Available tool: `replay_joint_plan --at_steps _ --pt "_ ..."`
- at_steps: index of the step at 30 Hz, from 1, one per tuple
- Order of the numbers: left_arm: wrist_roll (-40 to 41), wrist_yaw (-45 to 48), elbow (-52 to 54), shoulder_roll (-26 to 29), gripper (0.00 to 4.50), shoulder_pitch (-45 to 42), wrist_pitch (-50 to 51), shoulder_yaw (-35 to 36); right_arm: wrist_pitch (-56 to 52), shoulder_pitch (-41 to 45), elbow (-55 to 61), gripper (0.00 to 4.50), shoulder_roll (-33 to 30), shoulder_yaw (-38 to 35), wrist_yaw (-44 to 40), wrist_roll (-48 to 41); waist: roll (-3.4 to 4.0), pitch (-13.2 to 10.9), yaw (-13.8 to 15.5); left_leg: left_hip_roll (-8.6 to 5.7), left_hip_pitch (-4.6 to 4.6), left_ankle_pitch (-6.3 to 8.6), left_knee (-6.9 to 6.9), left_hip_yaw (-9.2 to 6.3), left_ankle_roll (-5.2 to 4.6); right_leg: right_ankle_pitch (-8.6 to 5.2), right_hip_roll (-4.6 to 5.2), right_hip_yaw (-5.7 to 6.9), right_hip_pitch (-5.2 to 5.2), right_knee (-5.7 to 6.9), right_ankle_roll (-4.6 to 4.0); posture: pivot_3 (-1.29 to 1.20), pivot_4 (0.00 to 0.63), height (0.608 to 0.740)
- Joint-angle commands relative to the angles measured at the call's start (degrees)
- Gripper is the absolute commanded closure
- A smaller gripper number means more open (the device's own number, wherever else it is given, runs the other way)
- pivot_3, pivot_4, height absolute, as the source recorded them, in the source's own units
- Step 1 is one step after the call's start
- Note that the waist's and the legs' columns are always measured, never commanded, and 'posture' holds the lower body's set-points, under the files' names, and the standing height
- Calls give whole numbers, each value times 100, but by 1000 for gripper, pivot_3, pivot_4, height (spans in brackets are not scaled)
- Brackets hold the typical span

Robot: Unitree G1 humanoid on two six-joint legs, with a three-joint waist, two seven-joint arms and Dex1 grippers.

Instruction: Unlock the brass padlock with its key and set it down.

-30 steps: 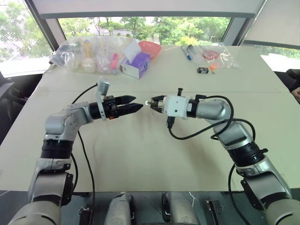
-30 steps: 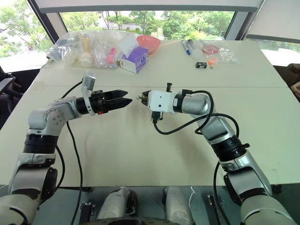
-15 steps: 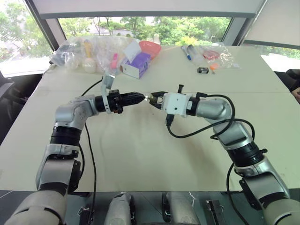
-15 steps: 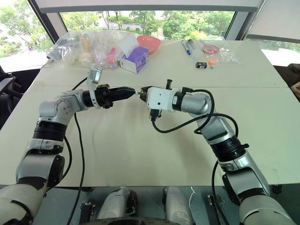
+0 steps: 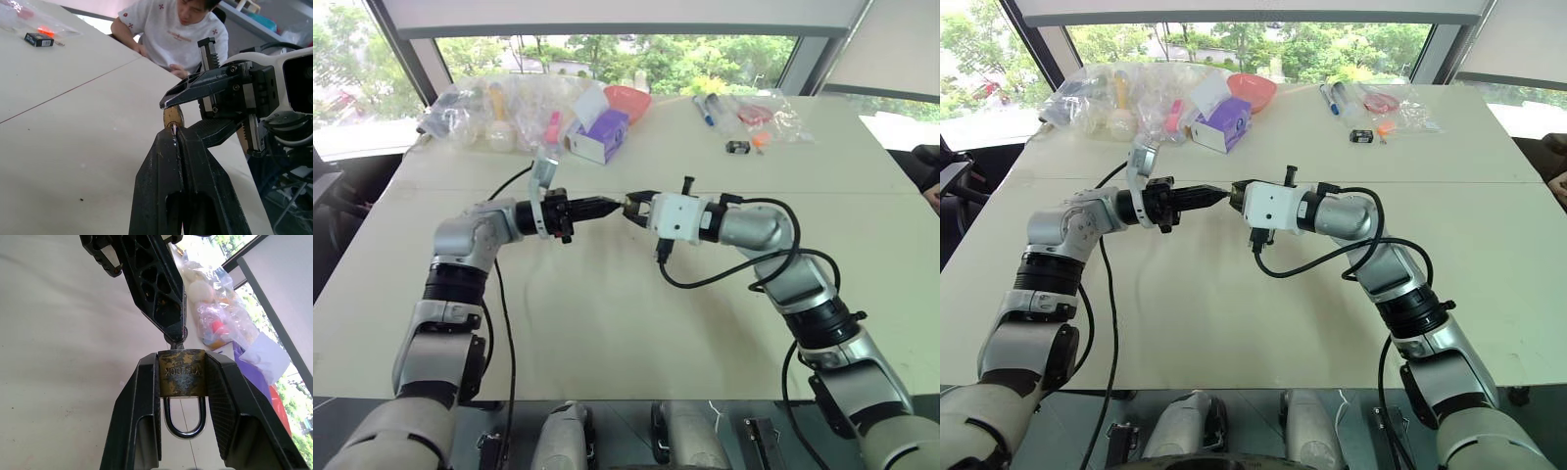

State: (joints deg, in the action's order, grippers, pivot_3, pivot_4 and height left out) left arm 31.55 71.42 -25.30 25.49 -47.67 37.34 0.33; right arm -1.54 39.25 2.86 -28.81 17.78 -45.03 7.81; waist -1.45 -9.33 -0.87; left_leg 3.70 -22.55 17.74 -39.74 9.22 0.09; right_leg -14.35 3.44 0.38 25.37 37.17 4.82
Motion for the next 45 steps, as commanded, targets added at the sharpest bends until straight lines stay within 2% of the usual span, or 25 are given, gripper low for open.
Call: replay_joint_plan --at_steps 1,4,12,17,19,21,22,25,28,41,45 --pt "-159 0 65 -39 4475 -170 -283 -37 -2 68 409 3786 21 -117 -33 -63 0 0 1 0 0 0 0 0 0 0 0 0 0 0 0 0 150 734" --pt "-510 -137 158 -76 4475 -179 -857 -154 -60 43 436 3786 13 -107 -84 -77 0 0 5 0 0 0 0 0 0 0 0 0 0 0 0 0 150 734" --pt "-1940 -391 -33 -22 4475 -116 -3516 -719 -212 -18 472 3786 28 -106 -161 -126 0 0 8 0 -1 0 -1 1 0 0 0 0 1 -1 0 0 150 734" --pt "-1940 -171 -38 -7 4475 -92 -3730 -716 -229 -20 457 3786 47 -107 -170 -113 0 0 6 0 -1 0 0 1 -1 0 0 0 1 -1 0 0 150 734" --pt "-1777 -194 -43 -11 4475 -134 -3196 -645 -232 -21 467 3786 50 -110 -169 -100 0 0 5 0 -1 1 0 1 -1 0 0 0 1 0 0 0 150 734" --pt "-969 -79 -144 -11 3905 -329 -1521 -293 -179 -1 444 3786 50 -121 -122 -45 0 0 3 0 -1 1 0 1 -1 0 0 0 1 0 0 0 150 734" --pt "-766 -78 -192 -6 3680 -393 -1041 -183 -155 8 430 3786 50 -126 -106 -22 0 0 -1 0 -2 1 -1 0 -1 0 -2 0 1 0 0 0 150 734" --pt "-588 -209 -279 -6 2246 -482 -361 -53 -107 22 417 3786 57 -151 -79 20 0 0 -3 1 -7 1 -3 -3 -3 -1 -2 1 3 1 2 0 150 734" --pt "-227 -178 -94 -125 2246 -461 207 98 -70 37 419 3786 79 -158 -47 35 0 0 2 1 -7 2 -4 -4 -3 -1 -1 1 3 1 3 0 150 734" --pt "-422 -210 -54 -379 2246 -437 65 -118 -77 19 487 3786 141 -159 -8 107 0 0 -6 1 -8 2 -7 -5 -3 -1 -2 2 2 2 3 0 150 734" --pt "-433 -164 -130 -371 4018 -468 36 -90 -93 6 498 3786 149 -172 8 127 0 0 1 1 -8 2 -7 -5 -3 -1 -2 2 2 1 3 0 150 734"
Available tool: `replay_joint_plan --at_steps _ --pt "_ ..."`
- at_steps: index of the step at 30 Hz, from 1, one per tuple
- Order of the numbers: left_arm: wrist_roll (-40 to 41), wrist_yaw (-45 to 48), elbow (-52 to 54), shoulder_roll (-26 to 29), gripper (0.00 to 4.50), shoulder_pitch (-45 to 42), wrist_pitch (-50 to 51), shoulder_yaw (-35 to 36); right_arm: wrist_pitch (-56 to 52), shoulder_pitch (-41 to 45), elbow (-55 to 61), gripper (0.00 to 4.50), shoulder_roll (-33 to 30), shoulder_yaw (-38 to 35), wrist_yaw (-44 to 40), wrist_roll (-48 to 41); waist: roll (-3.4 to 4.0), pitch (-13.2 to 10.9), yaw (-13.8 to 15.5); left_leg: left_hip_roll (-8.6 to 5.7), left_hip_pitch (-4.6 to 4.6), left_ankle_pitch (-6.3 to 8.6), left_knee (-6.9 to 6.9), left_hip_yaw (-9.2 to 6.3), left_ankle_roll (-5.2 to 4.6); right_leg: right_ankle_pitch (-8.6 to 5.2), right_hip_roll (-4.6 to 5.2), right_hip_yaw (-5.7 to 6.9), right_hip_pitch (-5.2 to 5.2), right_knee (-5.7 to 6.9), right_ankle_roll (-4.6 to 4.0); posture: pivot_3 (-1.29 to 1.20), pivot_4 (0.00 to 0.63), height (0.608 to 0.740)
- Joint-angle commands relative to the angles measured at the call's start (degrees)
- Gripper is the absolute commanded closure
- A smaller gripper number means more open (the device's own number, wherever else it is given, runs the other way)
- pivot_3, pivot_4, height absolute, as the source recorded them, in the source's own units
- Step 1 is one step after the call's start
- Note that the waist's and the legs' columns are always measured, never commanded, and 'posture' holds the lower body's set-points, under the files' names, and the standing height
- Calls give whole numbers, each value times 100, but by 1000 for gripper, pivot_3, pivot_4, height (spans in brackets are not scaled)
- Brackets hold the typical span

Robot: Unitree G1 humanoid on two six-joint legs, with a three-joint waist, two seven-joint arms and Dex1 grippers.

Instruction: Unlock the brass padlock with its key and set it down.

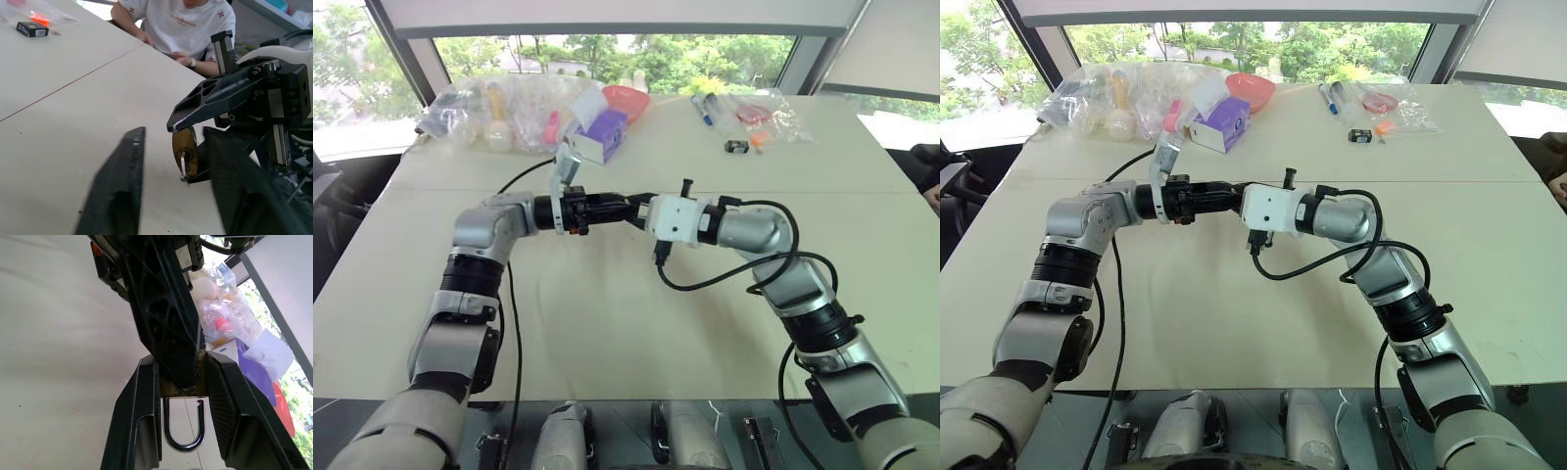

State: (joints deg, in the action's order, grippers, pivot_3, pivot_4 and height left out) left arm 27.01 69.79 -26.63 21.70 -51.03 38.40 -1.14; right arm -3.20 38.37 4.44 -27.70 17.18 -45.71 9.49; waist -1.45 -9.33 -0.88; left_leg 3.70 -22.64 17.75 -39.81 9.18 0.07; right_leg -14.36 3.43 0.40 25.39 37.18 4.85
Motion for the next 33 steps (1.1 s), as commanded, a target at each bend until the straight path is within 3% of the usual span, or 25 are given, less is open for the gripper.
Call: replay_joint_plan --at_steps 1,8,13,16,23,33 --pt "12 -3 1 13 4464 -132 -70 51 76 87 340 3786 36 -112 81 -35 0 0 4 0 0 0 0 0 0 0 0 0 0 0 0 0 150 734" --pt "-51 39 97 126 4488 -72 -95 -19 40 67 300 3786 37 -117 119 23 0 0 -2 0 0 0 -1 0 0 0 0 0 0 0 0 0 150 734" --pt "112 -55 112 134 4500 -44 26 194 -228 -59 395 1423 -126 -309 169 17 0 0 7 0 0 0 -1 -1 0 0 1 0 0 0 0 0 150 734" --pt "293 5 336 182 4500 69 200 310 -1008 -434 889 45 -26 -894 370 -466 0 0 18 0 -3 0 -1 -2 0 0 2 1 -1 -1 0 0 150 734" --pt "457 -27 573 172 4500 95 412 339 -2477 -494 1808 45 604 -1546 852 -1464 0 0 1 2 -5 0 -7 -5 0 0 1 2 2 7 0 0 150 734" --pt "730 306 858 265 4500 -67 622 299 -2366 -555 1585 45 468 -1207 1042 -1345 0 0 5 -1 -10 1 -9 -7 -2 0 2 2 2 4 0 0 150 734"
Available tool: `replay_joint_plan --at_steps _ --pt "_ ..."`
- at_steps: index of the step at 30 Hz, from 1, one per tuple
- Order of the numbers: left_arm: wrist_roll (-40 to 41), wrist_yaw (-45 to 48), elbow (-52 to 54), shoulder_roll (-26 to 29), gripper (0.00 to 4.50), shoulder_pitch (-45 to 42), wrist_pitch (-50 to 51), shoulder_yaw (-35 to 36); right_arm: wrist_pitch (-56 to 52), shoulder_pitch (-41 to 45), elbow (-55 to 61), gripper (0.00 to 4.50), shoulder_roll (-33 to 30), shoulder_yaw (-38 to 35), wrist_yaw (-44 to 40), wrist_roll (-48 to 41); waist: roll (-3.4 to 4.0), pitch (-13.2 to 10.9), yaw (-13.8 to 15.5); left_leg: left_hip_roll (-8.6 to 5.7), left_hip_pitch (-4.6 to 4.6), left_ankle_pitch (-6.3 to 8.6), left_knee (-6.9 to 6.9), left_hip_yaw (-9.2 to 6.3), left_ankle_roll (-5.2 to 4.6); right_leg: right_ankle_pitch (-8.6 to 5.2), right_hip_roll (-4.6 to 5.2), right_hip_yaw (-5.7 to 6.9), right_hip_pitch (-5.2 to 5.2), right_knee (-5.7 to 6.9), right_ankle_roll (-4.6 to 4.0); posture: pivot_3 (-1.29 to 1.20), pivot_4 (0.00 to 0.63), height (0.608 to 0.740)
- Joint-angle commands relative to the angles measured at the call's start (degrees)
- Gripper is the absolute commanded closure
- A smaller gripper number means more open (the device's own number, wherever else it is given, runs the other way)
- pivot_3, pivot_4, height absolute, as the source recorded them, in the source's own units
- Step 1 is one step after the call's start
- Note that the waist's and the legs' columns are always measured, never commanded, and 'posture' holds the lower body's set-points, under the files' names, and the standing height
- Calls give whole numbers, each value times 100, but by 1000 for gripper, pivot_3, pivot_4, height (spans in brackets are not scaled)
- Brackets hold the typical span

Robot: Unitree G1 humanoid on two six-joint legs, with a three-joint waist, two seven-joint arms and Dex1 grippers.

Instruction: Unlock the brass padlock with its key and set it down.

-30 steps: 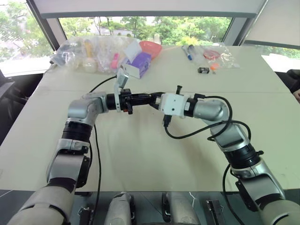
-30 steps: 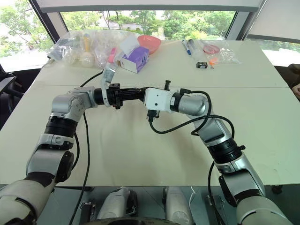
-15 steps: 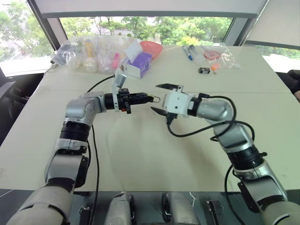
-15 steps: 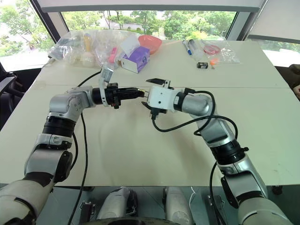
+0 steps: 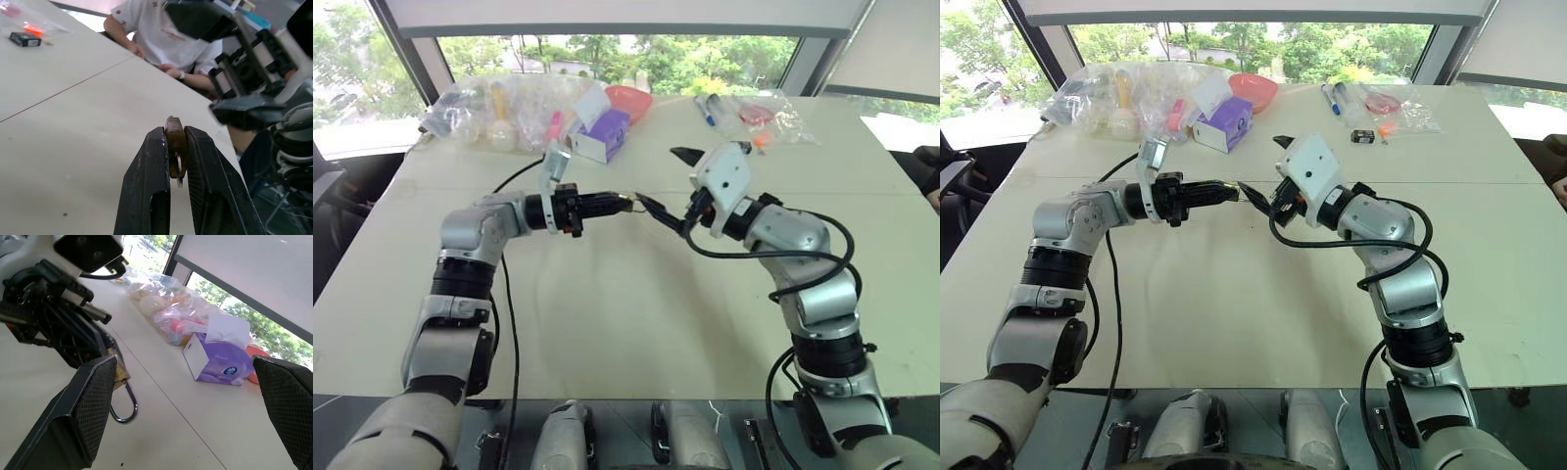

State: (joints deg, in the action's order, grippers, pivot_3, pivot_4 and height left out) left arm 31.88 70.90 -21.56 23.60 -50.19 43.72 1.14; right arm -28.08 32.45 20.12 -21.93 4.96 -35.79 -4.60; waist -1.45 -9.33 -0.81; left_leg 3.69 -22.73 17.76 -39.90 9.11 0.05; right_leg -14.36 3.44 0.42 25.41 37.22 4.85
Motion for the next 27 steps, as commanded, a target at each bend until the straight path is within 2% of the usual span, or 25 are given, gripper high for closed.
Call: replay_joint_plan --at_steps 1,20,27 --pt "272 248 424 111 4500 -128 124 55 138 32 -12 45 -136 21 55 65 0 0 -4 0 1 0 0 -1 0 0 0 0 0 0 0 0 150 734" --pt "286 181 470 229 4500 -55 18 17 124 -108 -163 45 -466 161 -78 -27 0 0 4 0 -2 1 0 -3 -2 0 0 1 0 -1 0 0 150 734" --pt "173 -349 64 -177 4500 73 120 -27 139 -915 123 45 -1476 14 -108 477 0 0 31 -6 -17 6 -9 -7 -10 0 8 5 1 -11 0 0 150 734"
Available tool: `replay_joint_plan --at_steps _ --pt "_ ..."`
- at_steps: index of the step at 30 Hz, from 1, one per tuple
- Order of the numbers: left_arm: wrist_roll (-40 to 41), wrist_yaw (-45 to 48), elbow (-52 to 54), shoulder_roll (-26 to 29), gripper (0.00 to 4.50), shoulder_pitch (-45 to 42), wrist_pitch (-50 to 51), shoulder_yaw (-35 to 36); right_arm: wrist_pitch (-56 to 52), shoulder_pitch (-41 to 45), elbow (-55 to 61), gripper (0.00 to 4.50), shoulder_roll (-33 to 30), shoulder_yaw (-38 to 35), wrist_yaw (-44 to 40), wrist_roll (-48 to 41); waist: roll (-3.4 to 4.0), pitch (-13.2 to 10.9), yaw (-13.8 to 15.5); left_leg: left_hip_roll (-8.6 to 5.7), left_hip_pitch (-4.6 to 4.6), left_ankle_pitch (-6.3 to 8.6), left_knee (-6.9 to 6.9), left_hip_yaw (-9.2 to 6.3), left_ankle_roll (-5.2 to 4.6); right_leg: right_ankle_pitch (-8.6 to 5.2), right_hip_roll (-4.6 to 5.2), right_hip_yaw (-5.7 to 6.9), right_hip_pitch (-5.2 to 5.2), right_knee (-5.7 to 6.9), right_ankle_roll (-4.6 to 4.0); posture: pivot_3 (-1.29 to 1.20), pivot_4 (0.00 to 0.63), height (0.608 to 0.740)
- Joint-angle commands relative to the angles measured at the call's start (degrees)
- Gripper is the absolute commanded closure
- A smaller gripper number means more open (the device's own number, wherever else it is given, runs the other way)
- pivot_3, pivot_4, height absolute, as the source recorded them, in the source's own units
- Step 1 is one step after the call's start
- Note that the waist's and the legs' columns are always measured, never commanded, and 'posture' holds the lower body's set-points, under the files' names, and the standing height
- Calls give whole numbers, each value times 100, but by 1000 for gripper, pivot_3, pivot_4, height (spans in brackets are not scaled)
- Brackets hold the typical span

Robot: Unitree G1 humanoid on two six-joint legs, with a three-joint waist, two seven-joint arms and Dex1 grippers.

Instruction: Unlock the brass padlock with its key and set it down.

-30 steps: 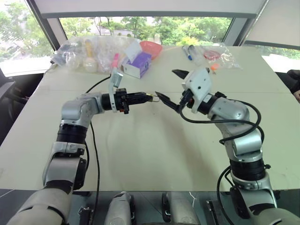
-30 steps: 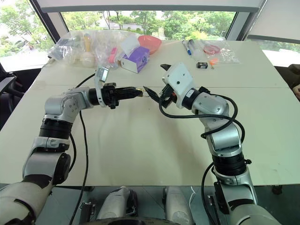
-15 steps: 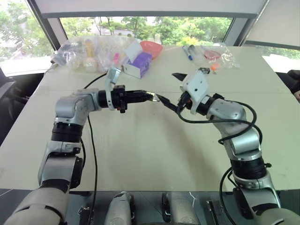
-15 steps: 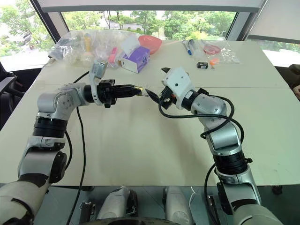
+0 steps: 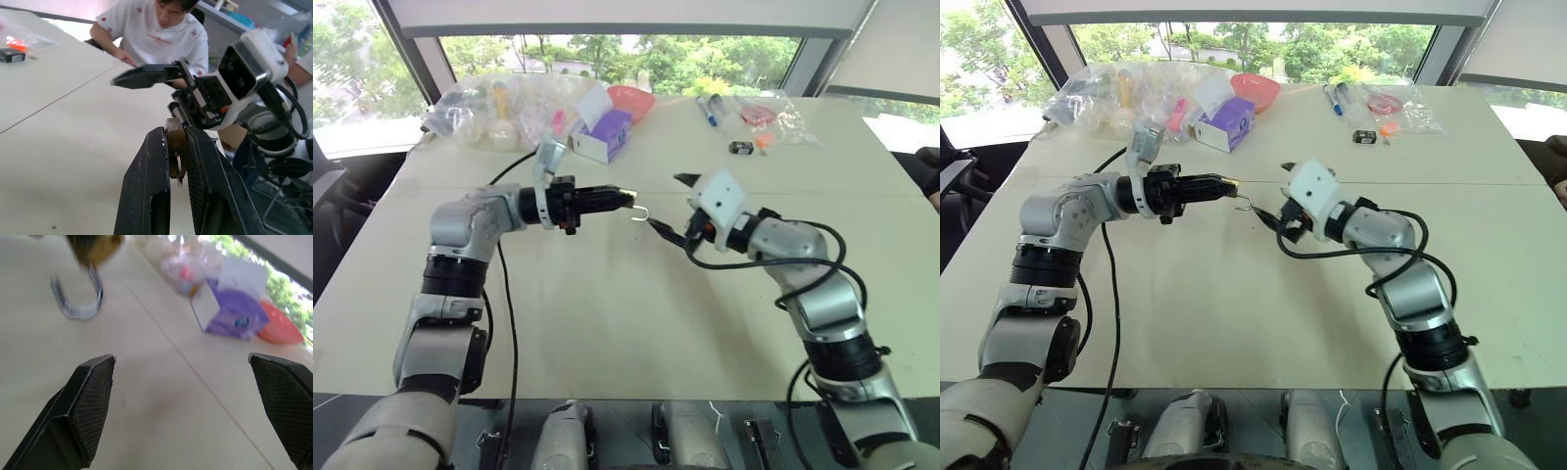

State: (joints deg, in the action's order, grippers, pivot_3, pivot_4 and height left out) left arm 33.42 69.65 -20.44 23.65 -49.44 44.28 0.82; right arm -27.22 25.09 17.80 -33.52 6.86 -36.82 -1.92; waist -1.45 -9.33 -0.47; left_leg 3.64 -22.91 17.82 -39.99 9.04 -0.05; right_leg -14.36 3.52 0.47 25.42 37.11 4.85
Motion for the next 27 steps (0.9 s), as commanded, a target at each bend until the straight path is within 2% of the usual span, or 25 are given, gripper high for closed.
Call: replay_joint_plan --at_steps 1,6,10,14,18,20,21,23,25,27 --pt "0 -368 -147 -310 4500 23 134 -9 35 -321 463 45 -485 -167 -36 299 0 0 -3 -1 -2 1 -1 0 -1 0 1 0 0 -1 0 0 150 734" --pt "-441 -995 -1165 -1096 4500 88 70 -313 -479 -739 1130 45 -879 -371 -106 267 1 0 -34 -2 2 1 0 -5 -2 0 -2 0 0 0 2 0 150 734" --pt "-568 -1580 -2396 -1638 4500 -260 -106 -19 -915 -891 1485 45 -974 -427 -233 110 -2 -1 -25 -2 2 2 -1 -9 -4 0 -5 1 0 0 2 0 150 734" --pt "-687 -1422 -3175 -1919 4500 -561 -248 31 -2126 -975 2026 45 -527 -848 -272 -783 -3 -1 -12 -3 -2 10 -2 -27 -18 0 -4 2 0 -2 1 0 150 734" --pt "-867 -1187 -3484 -2039 4500 -710 -290 -30 -2715 -1061 2329 45 -488 -1010 -192 -1132 -2 0 2 -7 -15 14 -7 -46 -24 0 2 12 0 -7 1 0 150 734" --pt "-913 -1104 -3527 -2023 3502 -732 -263 -8 -2815 -1105 2365 0 -536 -1023 -134 -1182 -2 0 0 -9 -19 15 -9 -50 -27 0 4 15 0 -9 1 0 150 734" --pt "-931 -1059 -3542 -2017 3225 -742 -249 6 -2848 -1112 2375 0 -549 -1029 -110 -1209 -2 0 -4 -10 -19 17 -9 -52 -30 0 5 16 0 -9 1 0 150 734" --pt "-982 -951 -3444 -1966 2234 -725 -207 -27 -2886 -1133 2376 0 -563 -1051 -69 -1267 -2 0 -11 -10 -26 22 -9 -61 -38 0 4 21 3 -9 1 0 150 734" --pt "-1053 -881 -3086 -1786 1338 -656 -209 -96 -2897 -1167 2364 0 -606 -1052 -36 -1295 -2 0 -12 -10 -28 22 -10 -65 -38 0 4 25 3 -9 1 0 150 734" --pt "-1098 -899 -2525 -1517 1338 -559 -186 -131 -2897 -1217 2358 0 -661 -1088 -8 -1321 -2 0 -35 -10 -29 21 -11 -70 -38 0 4 27 4 -8 1 0 150 734"
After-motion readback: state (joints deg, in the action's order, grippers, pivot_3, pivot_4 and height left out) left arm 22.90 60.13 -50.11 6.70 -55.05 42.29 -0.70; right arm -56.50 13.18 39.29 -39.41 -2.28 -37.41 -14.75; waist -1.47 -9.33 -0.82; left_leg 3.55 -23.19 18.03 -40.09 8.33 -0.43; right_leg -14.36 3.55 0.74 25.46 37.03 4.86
